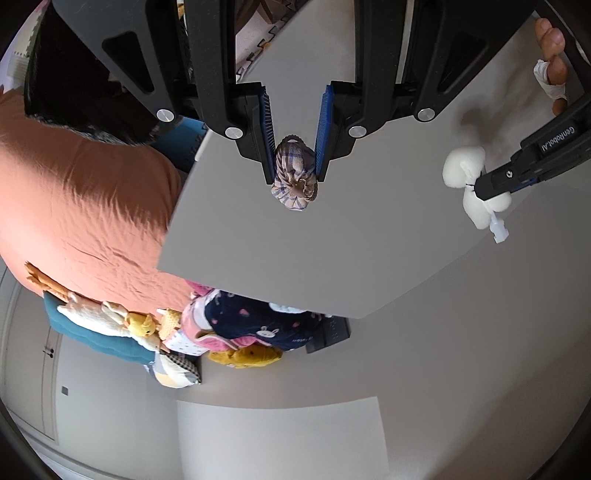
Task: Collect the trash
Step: 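Carry the white plush and plaid ball with both tools over the bin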
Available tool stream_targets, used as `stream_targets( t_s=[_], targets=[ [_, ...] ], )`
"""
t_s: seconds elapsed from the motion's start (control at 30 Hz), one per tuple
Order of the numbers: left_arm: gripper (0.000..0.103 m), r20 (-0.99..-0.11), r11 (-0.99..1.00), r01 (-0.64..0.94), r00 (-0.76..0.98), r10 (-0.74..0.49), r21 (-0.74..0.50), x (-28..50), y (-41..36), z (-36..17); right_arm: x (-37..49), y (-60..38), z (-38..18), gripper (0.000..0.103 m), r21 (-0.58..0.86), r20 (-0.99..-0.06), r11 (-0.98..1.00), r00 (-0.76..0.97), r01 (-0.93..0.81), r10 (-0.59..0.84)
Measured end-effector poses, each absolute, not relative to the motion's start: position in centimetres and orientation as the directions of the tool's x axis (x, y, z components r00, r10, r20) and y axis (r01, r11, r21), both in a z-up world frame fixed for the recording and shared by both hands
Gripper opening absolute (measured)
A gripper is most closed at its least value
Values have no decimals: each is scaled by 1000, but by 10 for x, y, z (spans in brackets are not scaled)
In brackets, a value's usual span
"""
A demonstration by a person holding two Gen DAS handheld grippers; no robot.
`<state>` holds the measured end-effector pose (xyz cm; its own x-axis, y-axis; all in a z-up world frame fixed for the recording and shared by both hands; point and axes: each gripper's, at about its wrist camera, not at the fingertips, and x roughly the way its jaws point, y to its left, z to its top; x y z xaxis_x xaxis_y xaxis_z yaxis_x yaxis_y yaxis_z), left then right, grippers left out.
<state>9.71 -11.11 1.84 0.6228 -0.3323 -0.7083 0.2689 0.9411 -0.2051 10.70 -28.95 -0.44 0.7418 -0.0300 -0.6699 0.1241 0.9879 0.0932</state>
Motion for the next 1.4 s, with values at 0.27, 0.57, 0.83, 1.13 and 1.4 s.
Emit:
stream_targets(
  t_s=[0.27, 0.57, 0.83, 1.13, 1.4],
  targets=[
    [27, -697, 936, 298, 631, -341, -188, 75, -131, 21, 71, -312, 0, 22, 108, -653, 980, 755, 167, -57],
    [27, -685, 918, 352, 625, -375, -182, 55, -156, 26, 34, -337, 2, 22, 119, -640, 969, 763, 218, -93],
    [27, -685, 902, 395, 609, -400, -175, 37, -179, 23, 4, -354, 1, 22, 115, -634, 960, 763, 254, -126],
    [28, -687, 885, 436, 594, -418, -162, 21, -205, 20, -22, -375, 0, 22, 122, -628, 948, 763, 292, -154],
    [28, -693, 867, 473, 573, -437, -156, 12, -225, 15, -43, -396, 0, 22, 126, -620, 934, 761, 336, -190]
  ],
)
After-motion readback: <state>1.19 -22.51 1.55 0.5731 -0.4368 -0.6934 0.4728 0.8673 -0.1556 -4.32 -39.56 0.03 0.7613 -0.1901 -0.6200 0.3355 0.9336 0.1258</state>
